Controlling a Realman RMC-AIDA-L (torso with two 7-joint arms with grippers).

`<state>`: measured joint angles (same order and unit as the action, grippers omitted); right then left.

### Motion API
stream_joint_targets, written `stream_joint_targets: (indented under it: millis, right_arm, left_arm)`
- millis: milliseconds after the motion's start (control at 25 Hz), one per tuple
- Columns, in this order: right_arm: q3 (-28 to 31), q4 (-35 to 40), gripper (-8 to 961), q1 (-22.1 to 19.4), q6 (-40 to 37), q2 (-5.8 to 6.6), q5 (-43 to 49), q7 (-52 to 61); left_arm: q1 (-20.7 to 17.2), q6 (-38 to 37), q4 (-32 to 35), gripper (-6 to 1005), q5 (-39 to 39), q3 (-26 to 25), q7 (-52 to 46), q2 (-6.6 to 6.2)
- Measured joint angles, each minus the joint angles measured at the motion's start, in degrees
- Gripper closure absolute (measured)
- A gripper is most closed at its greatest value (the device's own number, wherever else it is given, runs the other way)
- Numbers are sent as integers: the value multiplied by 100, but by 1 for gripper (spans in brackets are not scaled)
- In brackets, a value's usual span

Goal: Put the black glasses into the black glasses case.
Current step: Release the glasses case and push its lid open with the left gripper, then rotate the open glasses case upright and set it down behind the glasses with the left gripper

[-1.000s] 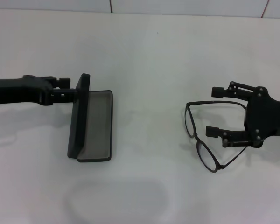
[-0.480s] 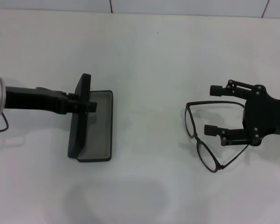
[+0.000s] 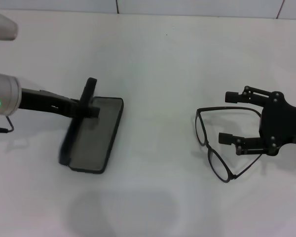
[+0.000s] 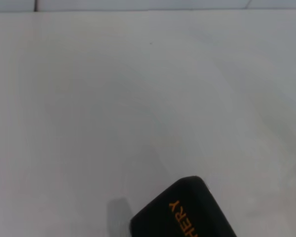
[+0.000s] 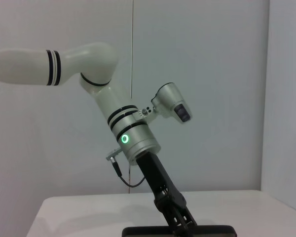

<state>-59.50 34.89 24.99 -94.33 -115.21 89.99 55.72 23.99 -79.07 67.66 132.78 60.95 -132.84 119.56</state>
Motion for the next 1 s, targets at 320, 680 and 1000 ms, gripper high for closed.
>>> stream_joint_targets:
  millis: [320, 680, 1000]
  right_arm:
    - [-25, 2, 80, -3, -62, 24, 26, -33]
    - [-60, 70, 80, -40, -674, 18, 562, -471]
    - [-70, -33, 80, -181, -1029, -19, 654, -1051]
  left_arm:
    - [8, 71, 75, 497, 111, 76, -108, -10]
    - [330, 433, -228, 674, 96, 72, 627, -14]
    - [1446, 1077, -894, 802, 86, 355, 1678, -1]
